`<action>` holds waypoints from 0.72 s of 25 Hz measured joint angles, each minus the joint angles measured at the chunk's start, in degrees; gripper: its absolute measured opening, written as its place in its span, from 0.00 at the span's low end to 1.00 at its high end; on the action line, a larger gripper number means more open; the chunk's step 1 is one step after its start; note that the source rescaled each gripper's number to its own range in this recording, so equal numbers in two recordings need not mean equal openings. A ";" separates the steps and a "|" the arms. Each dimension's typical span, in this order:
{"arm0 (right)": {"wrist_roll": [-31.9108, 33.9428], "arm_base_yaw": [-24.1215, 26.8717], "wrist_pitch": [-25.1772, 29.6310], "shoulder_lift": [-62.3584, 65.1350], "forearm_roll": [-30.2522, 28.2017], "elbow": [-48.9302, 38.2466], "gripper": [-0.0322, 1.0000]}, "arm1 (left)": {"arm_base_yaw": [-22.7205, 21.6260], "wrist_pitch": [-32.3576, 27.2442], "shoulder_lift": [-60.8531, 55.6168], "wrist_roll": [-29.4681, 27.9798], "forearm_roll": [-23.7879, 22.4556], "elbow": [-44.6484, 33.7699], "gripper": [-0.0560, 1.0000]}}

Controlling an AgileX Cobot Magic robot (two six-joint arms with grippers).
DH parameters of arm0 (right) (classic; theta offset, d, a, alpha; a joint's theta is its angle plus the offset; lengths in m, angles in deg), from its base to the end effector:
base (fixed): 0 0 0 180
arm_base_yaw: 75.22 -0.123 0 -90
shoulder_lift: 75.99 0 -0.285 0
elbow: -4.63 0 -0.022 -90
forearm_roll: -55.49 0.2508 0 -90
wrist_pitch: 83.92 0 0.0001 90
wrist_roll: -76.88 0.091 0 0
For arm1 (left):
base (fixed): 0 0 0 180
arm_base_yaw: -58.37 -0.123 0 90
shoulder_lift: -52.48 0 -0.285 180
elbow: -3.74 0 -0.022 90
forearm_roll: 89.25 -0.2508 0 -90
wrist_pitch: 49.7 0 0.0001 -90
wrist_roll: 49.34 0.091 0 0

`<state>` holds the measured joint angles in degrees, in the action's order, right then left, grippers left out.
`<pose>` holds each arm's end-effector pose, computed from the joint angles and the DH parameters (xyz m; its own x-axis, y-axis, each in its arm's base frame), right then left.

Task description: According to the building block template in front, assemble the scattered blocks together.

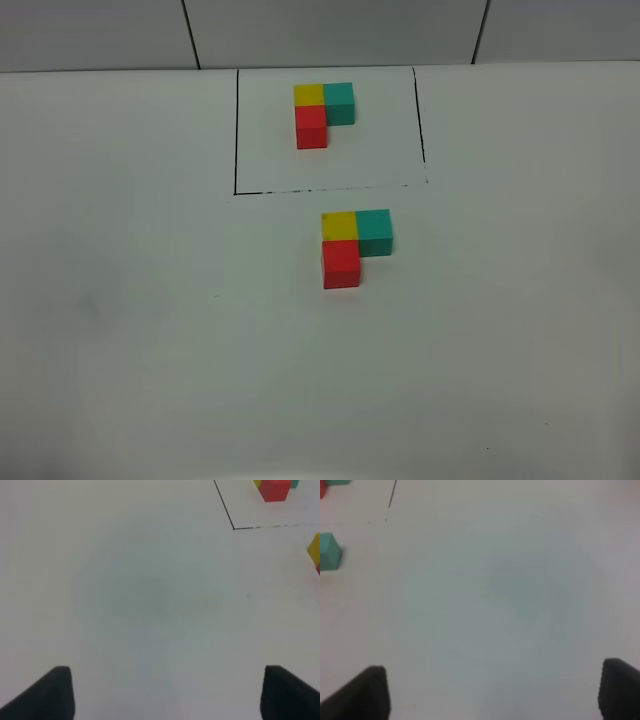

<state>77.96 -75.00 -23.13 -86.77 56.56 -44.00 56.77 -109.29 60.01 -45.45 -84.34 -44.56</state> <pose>0.0033 0.0015 0.2770 -0.5030 0.0299 -0.8637 0.0038 0.9995 0.0324 -0.0052 -0.0069 0.2805 -0.4266 0.0125 -0.9044 0.0493 0.9987 -0.0095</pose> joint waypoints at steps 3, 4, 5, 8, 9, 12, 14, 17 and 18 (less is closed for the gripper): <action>0.11 0.00 0.00 0.00 0.00 0.00 0.71 | 0.00 0.00 0.00 0.00 0.00 0.00 0.72; 0.11 0.00 0.00 0.00 0.00 0.00 0.71 | 0.00 0.00 0.00 0.00 0.00 0.00 0.72; 0.11 0.00 0.00 0.00 0.00 0.00 0.71 | 0.00 0.00 0.00 0.00 0.00 0.00 0.72; 0.11 0.00 0.00 0.00 0.00 0.00 0.71 | 0.00 0.00 0.00 0.00 0.00 0.00 0.72; 0.11 0.00 0.00 0.00 0.00 0.00 0.71 | 0.00 0.00 0.00 0.00 0.00 0.00 0.72; 0.13 0.00 0.00 0.00 0.00 0.00 0.71 | 0.00 0.00 0.00 0.00 0.00 0.00 0.72; 0.13 0.00 0.00 0.00 0.00 0.00 0.71 | 0.00 0.00 0.00 0.00 0.00 0.00 0.72; 0.13 0.00 0.00 0.00 0.00 0.00 0.71 | 0.00 0.00 0.00 0.00 0.00 0.00 0.72; 0.13 0.00 0.00 0.00 0.00 0.00 0.71 | 0.00 0.00 0.00 0.00 0.00 0.00 0.72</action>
<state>78.08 -75.00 -23.13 -86.77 56.56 -44.00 56.77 -109.29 60.01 -45.45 -84.34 -44.56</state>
